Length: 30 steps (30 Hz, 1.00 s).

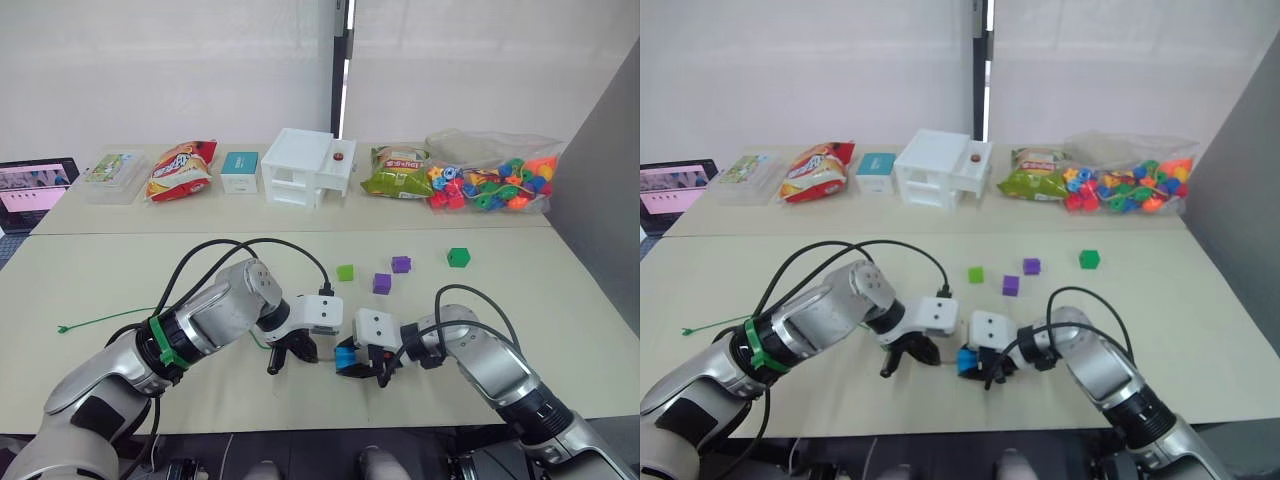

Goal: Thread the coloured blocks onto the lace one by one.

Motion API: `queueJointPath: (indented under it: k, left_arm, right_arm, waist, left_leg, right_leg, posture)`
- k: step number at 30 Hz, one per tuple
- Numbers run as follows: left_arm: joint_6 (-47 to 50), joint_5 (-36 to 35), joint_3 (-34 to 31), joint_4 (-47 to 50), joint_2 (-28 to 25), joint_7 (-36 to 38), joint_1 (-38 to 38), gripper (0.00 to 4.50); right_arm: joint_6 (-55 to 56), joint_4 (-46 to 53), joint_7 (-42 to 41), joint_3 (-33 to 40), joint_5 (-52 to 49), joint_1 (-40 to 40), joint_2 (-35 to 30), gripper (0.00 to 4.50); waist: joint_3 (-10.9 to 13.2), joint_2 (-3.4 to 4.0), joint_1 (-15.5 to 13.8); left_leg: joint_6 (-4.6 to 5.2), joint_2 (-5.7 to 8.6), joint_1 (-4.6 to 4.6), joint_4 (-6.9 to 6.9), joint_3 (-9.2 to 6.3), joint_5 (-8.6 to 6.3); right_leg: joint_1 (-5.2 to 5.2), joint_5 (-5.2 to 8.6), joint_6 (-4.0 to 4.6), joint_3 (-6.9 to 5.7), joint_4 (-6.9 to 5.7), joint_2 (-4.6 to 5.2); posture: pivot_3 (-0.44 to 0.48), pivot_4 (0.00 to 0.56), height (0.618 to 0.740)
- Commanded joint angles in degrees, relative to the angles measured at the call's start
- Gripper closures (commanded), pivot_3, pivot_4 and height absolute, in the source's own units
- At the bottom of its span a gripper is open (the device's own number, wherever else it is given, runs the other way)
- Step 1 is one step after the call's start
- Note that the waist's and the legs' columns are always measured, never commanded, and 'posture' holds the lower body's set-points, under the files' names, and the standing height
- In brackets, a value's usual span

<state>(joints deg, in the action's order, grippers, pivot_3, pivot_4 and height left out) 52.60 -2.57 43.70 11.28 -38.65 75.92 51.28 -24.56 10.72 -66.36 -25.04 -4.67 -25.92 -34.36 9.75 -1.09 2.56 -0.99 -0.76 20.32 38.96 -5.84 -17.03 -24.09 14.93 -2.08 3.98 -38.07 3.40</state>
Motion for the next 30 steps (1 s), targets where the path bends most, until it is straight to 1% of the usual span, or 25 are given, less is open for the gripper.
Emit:
queueJointPath:
  k: [1, 5, 11, 14, 16, 17, 19, 22, 26, 27, 28, 30]
  left_arm:
    - [2.41, -1.44, -1.62, 1.62, 1.9, -0.54, 1.64, 4.5]
    - [5.19, -3.4, -2.64, 2.97, 3.56, -1.21, 1.76, 4.5]
    - [6.91, -5.5, -4.43, 3.43, 5.23, -4.59, -0.62, 4.5]
    - [2.18, -5.45, -6.1, 2.43, 4.22, -5.96, -3.43, 4.5]
    - [-3.75, -5.04, -8.26, 1.55, 3.6, -6.77, -5.59, 4.5]
    - [-6.25, -5.1, -9.09, 1.17, 3.19, -6.45, -6.42, 3.84]
    - [-8.96, -5.75, -10.69, 0.94, 2.29, -5.64, -7.84, 3.22]
    - [-13.6, -6.63, -14.75, -0.69, 3.28, -7.16, -9.73, 2.23]
    - [-16.91, -8.54, -19.14, -2.02, 2.61, -6.37, -11.16, 0.89]
    - [-20.44, -9.46, -20.33, -2.51, 1.09, -3.71, -12.21, 0.62]
    - [-23.07, -10.09, -21.12, -2.81, 0.02, -1.62, -12.99, 0.62]
    - [-26.99, -11.01, -23.15, -5.79, -0.98, 0.27, -14.18, 0.62]
  right_arm:
    - [-0.46, 2.24, 0.1, -0.51, -0.35, 0.27, 0.26, 3.12]
    - [-0.65, 2.25, 0.32, -0.56, -0.36, 0.31, 0.33, 3.12]
    - [-1.07, 2.54, 0.81, -0.36, -0.53, 0.42, 0.33, 3.12]
    - [-1.35, 2.84, 1.14, -0.12, -0.56, 0.65, 0.25, 3.12]
    - [-1.48, 2.93, 1.4, 0.07, -0.6, 0.85, 0.17, 3.12]
    - [-1.59, 2.95, 1.56, 0.17, -0.65, 0.96, 0.17, 3.12]
    - [-2.0, 3.24, 2.0, 0.47, -0.93, 1.41, 0.18, 3.12]
    - [-2.24, 3.41, 2.76, 0.7, -1.08, 2.21, 0.2, 3.12]
    - [-2.77, 4.03, 3.54, 0.94, -1.29, 3.32, 0.07, 3.12]
    - [-2.88, 4.22, 3.73, 1.1, -1.38, 3.69, -0.07, 3.12]
    - [-2.95, 4.37, 3.88, 1.21, -1.46, 3.94, -0.19, 3.12]
    - [-2.94, 4.34, 4.41, 1.81, -1.58, 4.55, -0.48, 3.12]
  waist:
    - [0.0, 0.0, -0.04]
    - [0.0, 0.0, 0.04]
    - [0.0, 0.0, 0.0]
    - [0.0, 0.0, 0.01]
    - [0.0, 0.0, -0.04]
    - [0.0, 0.0, -0.06]
    - [0.0, 0.0, -0.1]
    - [0.0, 0.0, -0.14]
    - [0.0, 0.0, -0.12]
    - [0.0, 0.0, -0.05]
    - [0.0, 0.0, 0.04]
    - [-0.02, 0.03, 0.07]
  left_leg:
    - [0.0, 0.0, 0.0, 0.0, 0.0, 0.0]
    - [0.0, 0.0, 0.01, 0.01, -0.01, 0.0]
    - [0.0, 0.0, 0.01, 0.01, -0.01, 0.0]
    - [0.0, 0.0, -0.01, 0.01, -0.01, 0.0]
    - [0.0, 0.0, -0.01, 0.0, -0.02, 0.0]
    - [-0.01, 0.0, -0.01, 0.01, -0.02, 0.0]
    - [-0.02, 0.0, -0.01, 0.01, -0.01, 0.01]
    - [-0.02, 0.0, 0.0, 0.01, -0.02, 0.01]
    - [-0.02, 0.0, 0.0, 0.01, -0.01, 0.01]
    - [-0.02, 0.0, 0.0, 0.01, -0.01, 0.01]
    - [-0.02, 0.0, 0.0, 0.0, -0.01, 0.01]
    - [-0.02, -0.01, -0.03, -0.03, 0.0, 0.01]
  right_leg:
    - [0.0, 0.0, 0.0, 0.0, 0.0, 0.0]
    - [0.0, 0.0, 0.0, 0.0, 0.0, 0.01]
    - [0.0, 0.0, 0.0, 0.0, -0.01, 0.01]
    - [0.0, 0.0, 0.0, 0.0, -0.01, 0.01]
    - [0.0, 0.0, 0.0, 0.0, -0.01, 0.01]
    - [0.0, 0.0, 0.0, 0.0, -0.01, 0.01]
    - [0.0, 0.0, 0.0, 0.0, 0.0, 0.02]
    - [0.0, 0.0, 0.0, 0.0, -0.01, 0.02]
    - [0.0, 0.0, 0.0, -0.01, 0.0, 0.03]
    - [0.0, 0.0, 0.0, -0.01, 0.0, 0.03]
    - [-0.01, 0.0, 0.0, 0.0, 0.0, 0.03]
    - [-0.02, 0.0, 0.0, 0.0, -0.01, 0.02]
  posture:
    - [0.0, 0.15, 0.74]
    - [0.0, 0.15, 0.74]
    - [0.0, 0.15, 0.74]
    - [0.0, 0.15, 0.74]
    - [0.0, 0.15, 0.74]
    - [0.0, 0.15, 0.74]
    - [0.0, 0.15, 0.74]
    - [0.0, 0.15, 0.74]
    - [0.0, 0.15, 0.74]
    - [0.0, 0.15, 0.74]
    - [0.0, 0.15, 0.74]
    - [0.0, 0.15, 0.74]
